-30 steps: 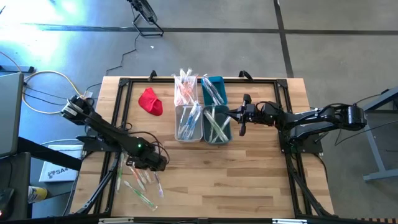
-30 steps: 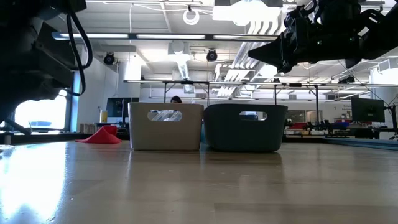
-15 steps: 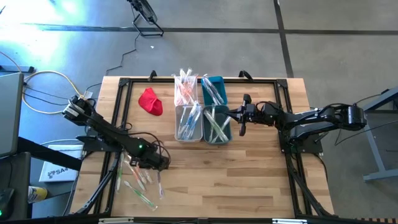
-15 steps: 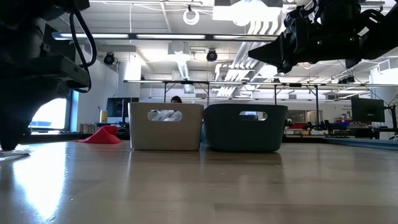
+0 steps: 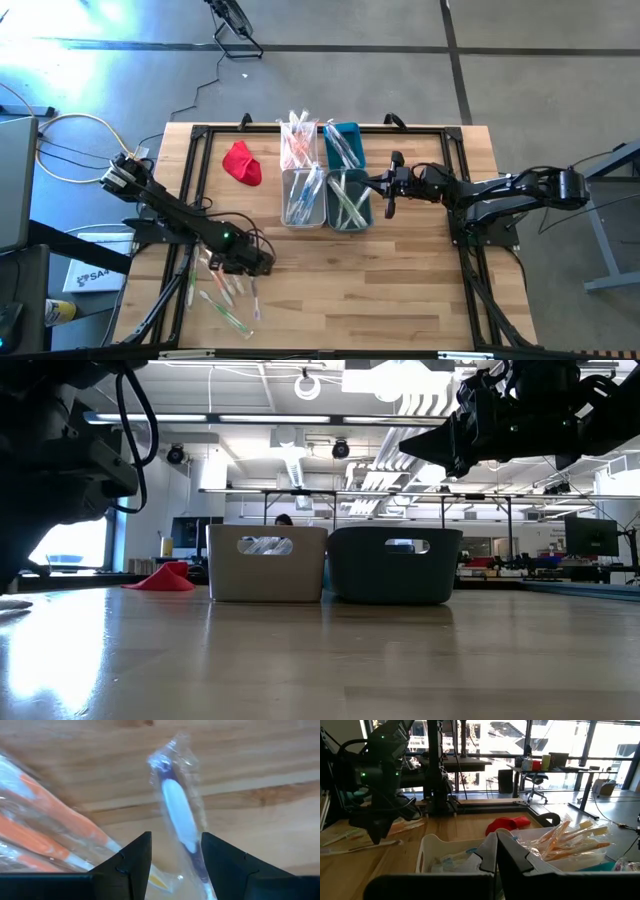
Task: Pick & Place Toothbrushes
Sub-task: Put the violet toothbrush into the light blue bin
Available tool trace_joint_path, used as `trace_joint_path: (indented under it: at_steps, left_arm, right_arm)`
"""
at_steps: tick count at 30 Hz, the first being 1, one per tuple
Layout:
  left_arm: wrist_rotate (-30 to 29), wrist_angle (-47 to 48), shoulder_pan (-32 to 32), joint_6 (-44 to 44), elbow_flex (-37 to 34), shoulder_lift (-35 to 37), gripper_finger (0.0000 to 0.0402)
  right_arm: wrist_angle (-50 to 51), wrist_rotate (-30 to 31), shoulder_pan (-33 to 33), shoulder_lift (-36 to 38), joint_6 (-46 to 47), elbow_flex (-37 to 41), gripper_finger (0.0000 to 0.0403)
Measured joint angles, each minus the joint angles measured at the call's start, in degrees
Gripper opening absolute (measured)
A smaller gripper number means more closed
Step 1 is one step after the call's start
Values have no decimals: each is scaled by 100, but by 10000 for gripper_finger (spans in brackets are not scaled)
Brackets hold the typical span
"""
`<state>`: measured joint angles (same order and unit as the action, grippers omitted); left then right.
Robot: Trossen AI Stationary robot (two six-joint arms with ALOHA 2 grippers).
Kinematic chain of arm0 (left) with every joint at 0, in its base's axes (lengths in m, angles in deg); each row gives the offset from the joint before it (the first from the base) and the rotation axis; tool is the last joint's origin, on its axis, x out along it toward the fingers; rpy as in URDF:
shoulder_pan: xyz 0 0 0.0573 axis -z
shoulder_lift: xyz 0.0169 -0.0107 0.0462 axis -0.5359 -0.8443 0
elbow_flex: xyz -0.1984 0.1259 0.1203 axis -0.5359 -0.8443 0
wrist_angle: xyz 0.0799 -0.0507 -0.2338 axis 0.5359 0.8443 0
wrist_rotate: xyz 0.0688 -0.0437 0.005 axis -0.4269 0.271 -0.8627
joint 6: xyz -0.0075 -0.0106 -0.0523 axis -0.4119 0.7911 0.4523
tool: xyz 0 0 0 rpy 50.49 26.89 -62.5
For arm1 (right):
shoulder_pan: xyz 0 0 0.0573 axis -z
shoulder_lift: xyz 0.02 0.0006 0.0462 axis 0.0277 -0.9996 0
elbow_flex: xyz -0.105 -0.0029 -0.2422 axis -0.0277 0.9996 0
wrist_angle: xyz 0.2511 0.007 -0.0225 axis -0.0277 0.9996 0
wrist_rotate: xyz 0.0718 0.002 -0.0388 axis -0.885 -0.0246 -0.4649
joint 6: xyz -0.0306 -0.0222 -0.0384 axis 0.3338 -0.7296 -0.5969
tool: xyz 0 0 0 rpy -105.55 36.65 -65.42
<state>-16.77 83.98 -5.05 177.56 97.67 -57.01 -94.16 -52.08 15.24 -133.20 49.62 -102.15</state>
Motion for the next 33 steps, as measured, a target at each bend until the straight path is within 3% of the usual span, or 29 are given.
trace_joint_path:
  at_steps: [8, 19, 33]
  left_arm:
    - [17, -306, 0, 1, 0, 4, 168]
    - [-461, -226, 0, 0, 1, -6, 168]
    - [-434, -53, 4, 2, 20, -332, 168]
  right_arm:
    - [0, 0, 0, -1, 0, 0, 2]
    - [0, 1, 0, 1, 0, 0, 2]
    - [0, 1, 0, 1, 0, 0, 2]
